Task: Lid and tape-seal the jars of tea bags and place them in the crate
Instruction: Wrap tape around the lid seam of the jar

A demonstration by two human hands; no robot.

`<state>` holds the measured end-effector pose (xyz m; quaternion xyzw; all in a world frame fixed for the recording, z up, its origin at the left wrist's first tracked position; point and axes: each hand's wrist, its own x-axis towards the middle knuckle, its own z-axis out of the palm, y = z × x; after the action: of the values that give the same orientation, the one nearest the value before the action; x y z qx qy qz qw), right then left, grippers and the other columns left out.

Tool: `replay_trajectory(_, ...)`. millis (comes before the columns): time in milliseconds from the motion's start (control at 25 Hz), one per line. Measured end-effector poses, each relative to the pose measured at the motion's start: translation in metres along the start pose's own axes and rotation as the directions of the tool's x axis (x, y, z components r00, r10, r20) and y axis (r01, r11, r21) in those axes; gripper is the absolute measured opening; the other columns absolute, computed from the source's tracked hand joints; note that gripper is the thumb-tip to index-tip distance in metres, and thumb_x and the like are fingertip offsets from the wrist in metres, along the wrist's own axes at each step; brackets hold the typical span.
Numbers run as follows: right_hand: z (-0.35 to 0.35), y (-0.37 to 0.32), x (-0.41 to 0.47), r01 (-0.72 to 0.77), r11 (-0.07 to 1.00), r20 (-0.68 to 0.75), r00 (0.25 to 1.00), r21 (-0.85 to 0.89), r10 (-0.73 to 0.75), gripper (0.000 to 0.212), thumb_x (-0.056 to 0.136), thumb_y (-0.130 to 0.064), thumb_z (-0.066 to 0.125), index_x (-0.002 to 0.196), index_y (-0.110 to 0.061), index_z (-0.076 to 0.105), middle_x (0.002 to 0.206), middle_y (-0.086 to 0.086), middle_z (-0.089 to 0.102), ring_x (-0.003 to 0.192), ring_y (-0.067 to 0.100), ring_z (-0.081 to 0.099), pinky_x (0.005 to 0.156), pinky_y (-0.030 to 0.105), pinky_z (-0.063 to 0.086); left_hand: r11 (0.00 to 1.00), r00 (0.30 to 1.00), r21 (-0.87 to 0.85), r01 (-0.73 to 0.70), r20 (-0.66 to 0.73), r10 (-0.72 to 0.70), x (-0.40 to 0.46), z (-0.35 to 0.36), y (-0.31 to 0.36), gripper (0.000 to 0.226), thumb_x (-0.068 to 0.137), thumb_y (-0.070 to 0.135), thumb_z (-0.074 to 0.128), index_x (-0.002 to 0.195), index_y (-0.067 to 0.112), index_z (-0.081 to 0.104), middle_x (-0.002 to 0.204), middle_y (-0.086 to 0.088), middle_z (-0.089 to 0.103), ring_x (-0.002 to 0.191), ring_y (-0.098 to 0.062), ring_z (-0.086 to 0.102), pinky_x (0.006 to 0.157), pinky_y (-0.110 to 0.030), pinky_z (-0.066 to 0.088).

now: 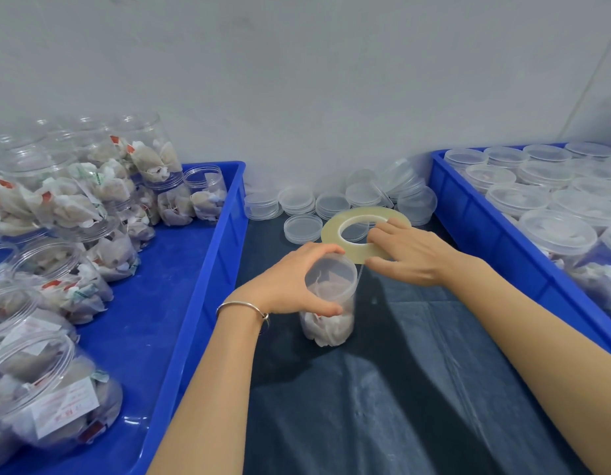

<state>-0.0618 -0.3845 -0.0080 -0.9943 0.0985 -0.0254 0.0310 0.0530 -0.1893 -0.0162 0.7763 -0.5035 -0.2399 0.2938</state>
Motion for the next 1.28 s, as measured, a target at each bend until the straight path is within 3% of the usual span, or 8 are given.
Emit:
replay_trajectory(120,0.006,-0.006,-0.002,-0.056,0.997,-0.002,0.998,0.048,0.056,0.023,0.095,-0.04,0.034,0.088,-0.017,0.037,0.098,-0.004,0.04,0.096,0.011,0.03,0.073,0.032,0.029,0.973,0.992,0.204,0.105,0.044,-0.117,0.003,0.004,0.012,0.074,0.074,0.028,0.069,0.133,0.045,0.029,0.143,0.014,0.025,0.13,-0.016,0.022,0.104,-0.044,0.032)
replay_trajectory(240,0.017,-0.013,-0.005,-0.089,0.992,0.02,0.996,0.089,0.087,0.033,0.099,-0.043,0.033,0.088,-0.013,0.04,0.097,-0.003,0.039,0.094,0.012,0.031,0.074,0.034,0.033,0.89,0.969,0.383,0.247,-0.097,-0.227,0.011,0.033,0.03,0.066,0.074,0.036,0.063,0.128,0.032,0.026,0.144,-0.002,0.021,0.138,-0.029,0.011,0.104,-0.061,0.025)
replay_trajectory(400,0.013,-0.008,-0.007,-0.046,0.978,0.028,0.999,0.203,0.041,0.039,0.097,-0.049,0.036,0.095,-0.013,0.051,0.101,-0.005,0.047,0.097,0.014,0.04,0.079,0.038,0.04,0.844,0.886,0.444,0.301,-0.457,-0.075,0.015,0.059,0.033,0.053,0.084,0.06,0.048,0.122,0.025,0.037,0.128,0.0,0.044,0.127,-0.022,0.032,0.095,-0.045,0.033)
replay_trajectory(480,0.008,0.003,-0.01,0.009,0.967,0.064,0.998,0.254,-0.026,0.038,0.095,-0.051,0.04,0.101,-0.017,0.056,0.104,-0.005,0.054,0.105,0.015,0.046,0.09,0.039,0.041,0.859,0.856,0.449,0.246,-0.517,0.025,0.015,0.059,0.024,0.042,0.088,0.057,0.046,0.116,0.026,0.043,0.121,0.006,0.05,0.119,-0.019,0.04,0.087,-0.038,0.035)
replay_trajectory(600,0.005,0.016,-0.017,0.025,0.974,0.101,0.994,0.226,-0.049,0.04,0.091,-0.059,0.038,0.101,-0.025,0.056,0.1,-0.014,0.052,0.103,0.008,0.045,0.086,0.037,0.044,0.892,0.878,0.433,0.132,-0.468,0.097,0.014,0.052,0.017,0.037,0.085,0.054,0.052,0.111,0.028,0.047,0.114,0.011,0.052,0.112,-0.016,0.045,0.081,-0.033,0.034)
replay_trajectory(760,-0.004,0.027,-0.022,0.097,0.995,0.105,0.99,-0.003,-0.096,0.045,0.084,-0.069,0.032,0.094,-0.029,0.051,0.097,-0.023,0.043,0.093,-0.003,0.036,0.063,0.026,0.041,0.928,0.928,0.37,-0.04,-0.331,0.172,0.009,0.035,0.012,0.034,0.081,0.051,0.062,0.106,0.032,0.051,0.104,0.019,0.051,0.1,-0.006,0.044,0.08,-0.03,0.037)
replay_trajectory(1000,-0.009,0.047,-0.041,0.185,0.978,0.057,0.982,-0.099,-0.18,0.023,0.09,-0.05,0.031,0.093,-0.032,0.046,0.093,-0.019,0.045,0.089,0.002,0.037,0.06,0.02,0.034,0.958,0.958,0.273,-0.094,-0.238,0.161,0.004,0.023,0.011,0.032,0.077,0.048,0.07,0.103,0.034,0.055,0.105,0.022,0.051,0.1,0.0,0.041,0.082,-0.029,0.035)
replay_trajectory(1280,-0.002,0.058,-0.031,-0.049,0.999,-0.024,0.999,0.007,0.049,0.033,0.087,-0.063,0.034,0.091,-0.034,0.048,0.093,-0.024,0.045,0.093,0.004,0.036,0.063,0.027,0.039,0.962,0.97,0.248,-0.113,-0.182,0.161,0.001,0.02,0.015,0.03,0.076,0.039,0.072,0.102,0.034,0.057,0.108,0.018,0.055,0.102,0.0,0.043,0.084,-0.028,0.035)
